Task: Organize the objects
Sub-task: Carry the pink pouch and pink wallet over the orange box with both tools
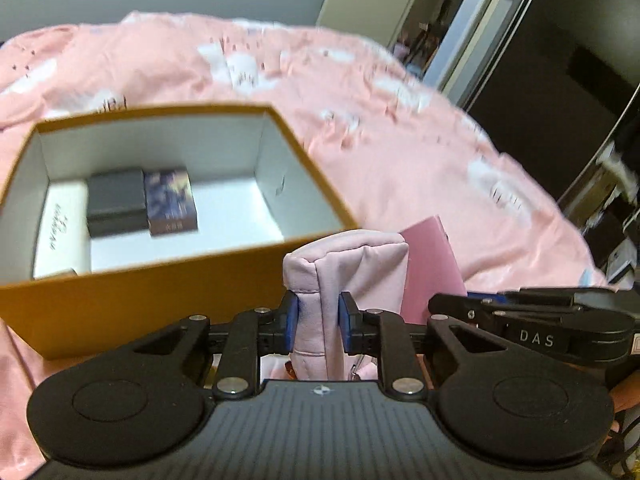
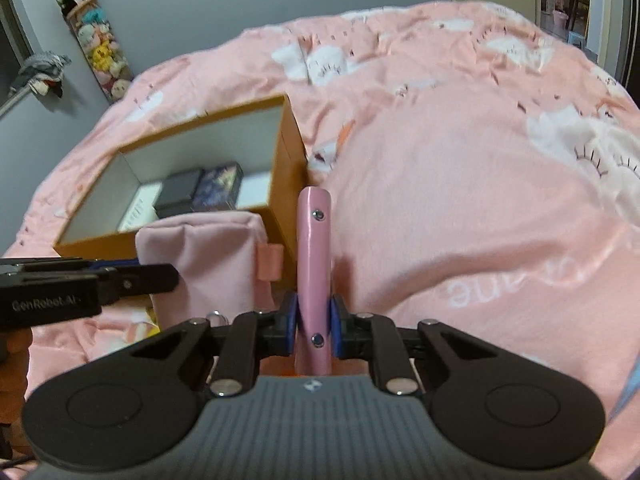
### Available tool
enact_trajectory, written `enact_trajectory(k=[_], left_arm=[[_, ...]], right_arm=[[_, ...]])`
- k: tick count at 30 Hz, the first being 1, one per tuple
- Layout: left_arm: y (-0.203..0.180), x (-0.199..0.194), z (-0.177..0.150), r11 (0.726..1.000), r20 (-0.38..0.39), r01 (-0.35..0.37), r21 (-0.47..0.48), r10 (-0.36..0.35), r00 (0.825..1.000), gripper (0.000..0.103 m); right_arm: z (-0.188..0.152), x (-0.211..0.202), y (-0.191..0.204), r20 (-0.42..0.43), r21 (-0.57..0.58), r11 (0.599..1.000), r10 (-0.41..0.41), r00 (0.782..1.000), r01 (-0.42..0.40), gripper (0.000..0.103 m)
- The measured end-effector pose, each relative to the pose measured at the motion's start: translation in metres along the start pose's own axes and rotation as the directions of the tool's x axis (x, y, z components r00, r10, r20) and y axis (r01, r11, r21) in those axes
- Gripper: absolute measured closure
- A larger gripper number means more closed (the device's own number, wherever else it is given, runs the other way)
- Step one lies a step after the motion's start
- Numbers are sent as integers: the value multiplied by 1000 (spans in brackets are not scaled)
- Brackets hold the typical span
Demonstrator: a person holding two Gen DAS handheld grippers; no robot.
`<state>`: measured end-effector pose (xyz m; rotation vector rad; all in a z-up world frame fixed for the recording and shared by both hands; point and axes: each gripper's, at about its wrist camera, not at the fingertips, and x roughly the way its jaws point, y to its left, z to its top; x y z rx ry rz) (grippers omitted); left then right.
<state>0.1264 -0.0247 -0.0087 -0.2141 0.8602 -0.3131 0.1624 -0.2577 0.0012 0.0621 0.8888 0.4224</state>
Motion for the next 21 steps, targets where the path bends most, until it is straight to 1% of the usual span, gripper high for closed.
enact_trajectory(k=[4,7,11,13,15,18,21], left_arm=[[9,-22,15,999,50,21,-35,-19,999,80],[16,-42,28,999,72,-4,-55,8,997,80],[35,-64,49,996,129,-9,-85,20,991,80],[45,-68,61,996,143,-42,-85,54,988,80],[55,-66,73,993,143,-79,-89,91,986,80],[73,-57,87,989,115,-106,-103,118,986,80],[96,-40,98,983,69,-128,-131,138,988,80]], right_arm=[[13,-20,4,39,14,998,59,997,-60,86],[28,-34,14,81,-10,997,75,994,-74,86],[55,-43,32,125,-80,993,99,987,-89,86],[70,-39,42,127,-103,989,121,985,-108,86],[86,-28,51,113,-111,985,143,983,-131,86],[108,5,63,57,-87,983,165,985,-160,86],[126,50,74,-18,-80,988,132,991,-133,86]])
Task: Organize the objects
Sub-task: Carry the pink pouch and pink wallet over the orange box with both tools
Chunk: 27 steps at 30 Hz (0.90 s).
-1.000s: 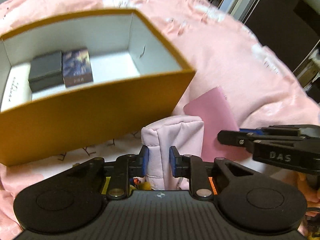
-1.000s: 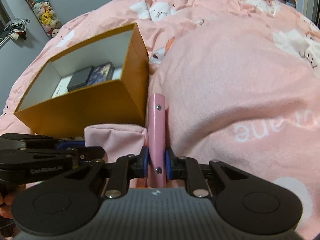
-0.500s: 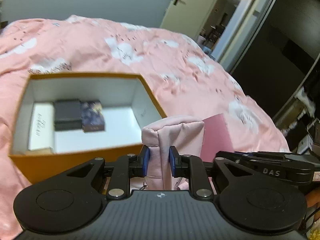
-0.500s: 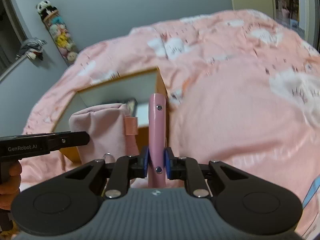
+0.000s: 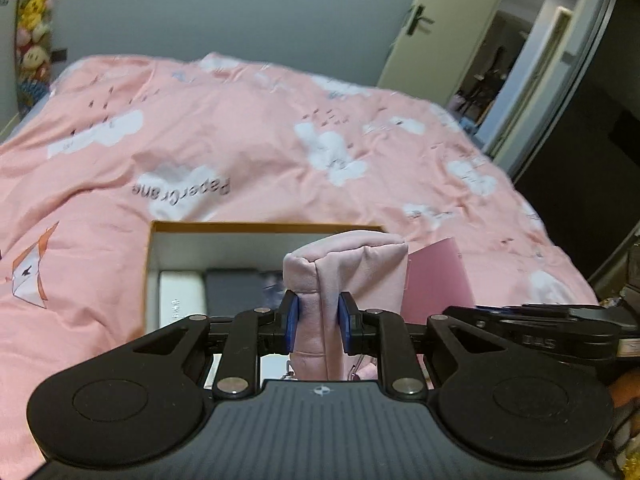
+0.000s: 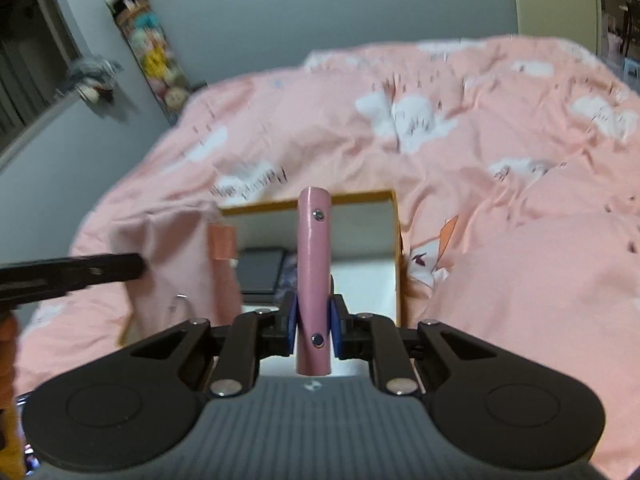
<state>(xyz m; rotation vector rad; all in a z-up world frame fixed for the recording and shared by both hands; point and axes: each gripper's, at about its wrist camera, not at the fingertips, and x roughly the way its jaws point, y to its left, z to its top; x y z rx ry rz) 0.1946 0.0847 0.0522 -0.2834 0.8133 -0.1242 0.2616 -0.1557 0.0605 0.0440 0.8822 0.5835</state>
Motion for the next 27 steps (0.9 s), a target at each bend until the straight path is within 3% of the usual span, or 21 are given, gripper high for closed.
enact_trajectory(k=[8,12,24,27], left_arm=[[37,46,3,999,-106,-18,-32,15,994,79],[48,66,4,999,-141,-2,-44,-4,990,79],[57,97,8,1000,-192,-1,-29,-5,981,79],[58,100,7,999,-201,-6,-33,-1,980,79]], right_arm=[[20,106,10,-151,-43,994,-107,983,101,85],[26,140,7,-217,-21,995,-104,971,102,85],[35,173,-7,-294,48,995,-69,953,87,84],[38,175,-6,-317,19,997,-67,946,77,84]])
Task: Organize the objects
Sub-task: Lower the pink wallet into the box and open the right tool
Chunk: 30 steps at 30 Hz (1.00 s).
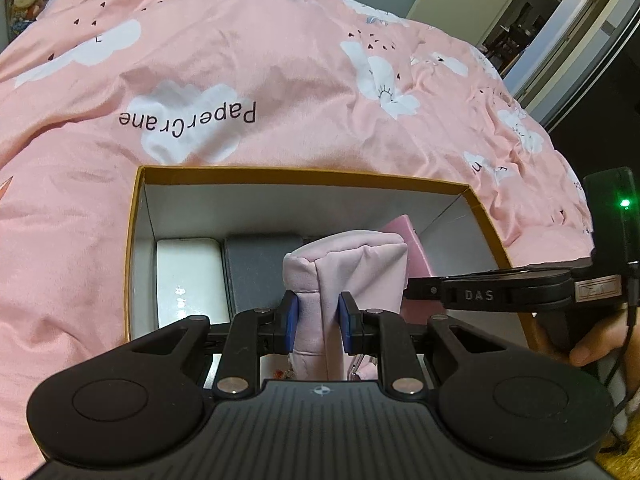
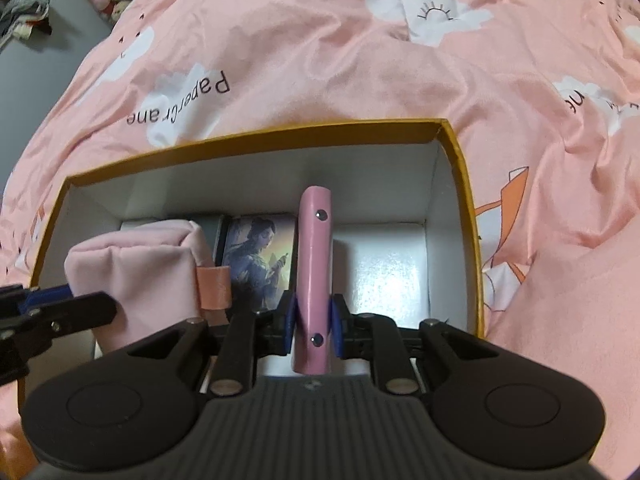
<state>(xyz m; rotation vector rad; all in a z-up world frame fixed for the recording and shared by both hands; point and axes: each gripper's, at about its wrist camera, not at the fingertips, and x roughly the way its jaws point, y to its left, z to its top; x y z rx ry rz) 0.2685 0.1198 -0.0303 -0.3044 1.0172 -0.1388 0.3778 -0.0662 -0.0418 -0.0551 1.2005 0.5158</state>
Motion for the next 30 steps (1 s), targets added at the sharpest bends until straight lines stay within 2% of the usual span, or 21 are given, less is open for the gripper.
enact_trajectory(k=[4,8,10,15,21,26,30], left_arm=[[-2,-1,0,1000,3,0,5,0,1000,79],[-5,-1,1,1000,1,6,13,-6,1000,79],[-6,-1,1,1000,0,7,16,-7,1000,79],[-7,-4,0,1000,-2,19,19,-19,1000,79],[-7,-6,-1,1000,-2,18,19,-18,1000,79],[-6,-7,0,1000,-2,20,19,-20,1000,79],[-5,-8,0,1000,0,23,18,-23,1000,79]], right_arm=[[-2,-8,13,37,-144,987,-63,997,68,79],[-5,-18,20,71,-290,948,-113,991,129,71],[-7,-21,21,78,-362,921,-122,989,142,71],[-18,-25,26,51,-559,818,-130,990,136,71],[-34,-6,37,-66,-746,663,-162,985,59,72],[-43,12,45,-53,-841,535,-236,970,84,72],[-47,22,43,-53,-870,484,-272,961,89,72]])
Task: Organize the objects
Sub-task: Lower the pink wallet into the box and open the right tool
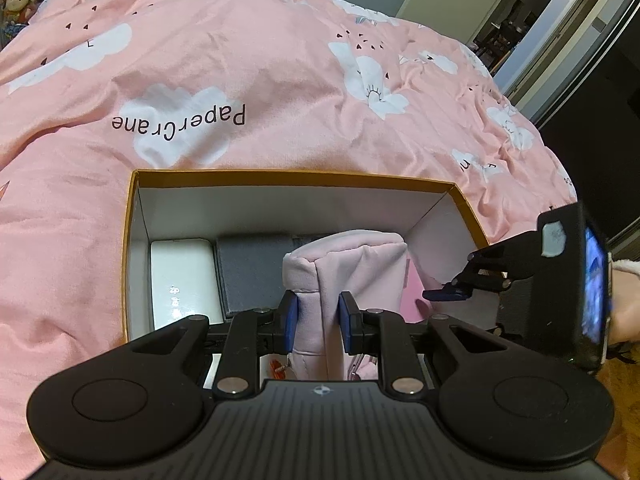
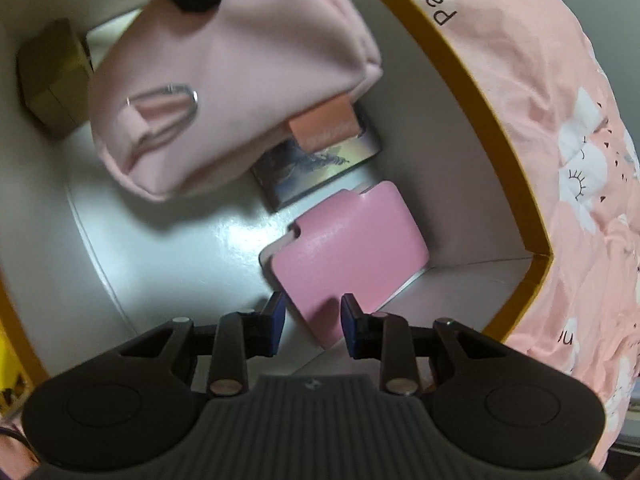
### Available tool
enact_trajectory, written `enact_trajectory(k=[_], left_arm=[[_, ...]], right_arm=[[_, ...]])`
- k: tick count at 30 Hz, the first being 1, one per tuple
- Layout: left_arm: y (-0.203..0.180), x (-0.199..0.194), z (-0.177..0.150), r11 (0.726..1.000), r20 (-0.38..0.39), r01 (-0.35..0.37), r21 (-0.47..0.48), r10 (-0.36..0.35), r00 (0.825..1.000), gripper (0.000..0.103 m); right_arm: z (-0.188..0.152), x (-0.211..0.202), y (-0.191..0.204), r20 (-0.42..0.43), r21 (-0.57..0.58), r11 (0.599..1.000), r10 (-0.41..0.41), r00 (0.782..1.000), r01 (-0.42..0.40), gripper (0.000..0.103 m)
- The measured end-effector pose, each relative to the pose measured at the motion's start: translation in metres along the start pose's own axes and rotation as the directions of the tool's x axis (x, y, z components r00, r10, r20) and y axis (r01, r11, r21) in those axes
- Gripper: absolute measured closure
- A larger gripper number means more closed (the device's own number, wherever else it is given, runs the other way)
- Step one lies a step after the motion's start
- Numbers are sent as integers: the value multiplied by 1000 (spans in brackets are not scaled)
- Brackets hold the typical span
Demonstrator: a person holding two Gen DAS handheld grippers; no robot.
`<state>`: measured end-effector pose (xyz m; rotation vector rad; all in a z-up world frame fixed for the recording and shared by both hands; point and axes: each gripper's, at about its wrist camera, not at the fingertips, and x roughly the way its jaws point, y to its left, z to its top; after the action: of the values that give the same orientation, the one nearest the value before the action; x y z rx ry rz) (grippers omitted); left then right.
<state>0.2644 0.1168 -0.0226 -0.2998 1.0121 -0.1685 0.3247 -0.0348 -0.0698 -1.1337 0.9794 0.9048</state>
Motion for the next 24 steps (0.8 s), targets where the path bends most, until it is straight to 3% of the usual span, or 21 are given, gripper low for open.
enact_trajectory(k=[3,9,14,20,24], left_arm=[[1,0,0,1000,-4,6,-2,-6,1000,79],[-4,2,3,1000,-14,14,-5,-14,1000,79],[-17,6,10,998,-19,56,3,-56,998,79],[-45,29,23,995,-39,100,13,-99,994,79],[-56,53,32,993,-68,119,-29,-120,990,79]], right_arm=[[-2,5,0,13,-16,1000,-25,1000,25,82],[-4,0,-6,55,20,1000,-20,998,19,82],[-17,-47,-21,171,149,988,-77,982,52,82],[-42,-99,-57,279,433,891,-275,920,135,71],[-50,-94,-63,271,512,851,-288,918,116,71]])
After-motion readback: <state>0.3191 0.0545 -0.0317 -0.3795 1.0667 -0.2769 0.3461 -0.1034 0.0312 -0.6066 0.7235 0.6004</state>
